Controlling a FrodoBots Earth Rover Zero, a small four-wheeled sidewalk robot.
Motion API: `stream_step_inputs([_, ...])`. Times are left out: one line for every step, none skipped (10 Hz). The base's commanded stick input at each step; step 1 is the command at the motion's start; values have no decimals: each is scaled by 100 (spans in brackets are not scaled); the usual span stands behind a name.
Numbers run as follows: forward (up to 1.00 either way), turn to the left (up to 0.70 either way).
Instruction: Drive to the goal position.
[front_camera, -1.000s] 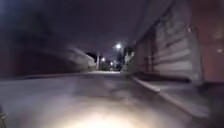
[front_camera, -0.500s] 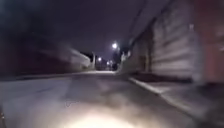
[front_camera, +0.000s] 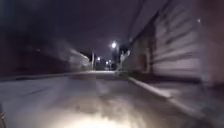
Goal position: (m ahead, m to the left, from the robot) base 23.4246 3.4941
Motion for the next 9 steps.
stream_step_inputs([70,0])
stream_step_inputs([70,0])
stream_step_inputs([70,0])
stream_step_inputs([70,0])
stream_step_inputs([70,0])
stream_step_inputs([70,0])
stream_step_inputs([70,0])
stream_step_inputs([70,0])
stream_step_inputs([70,-11])
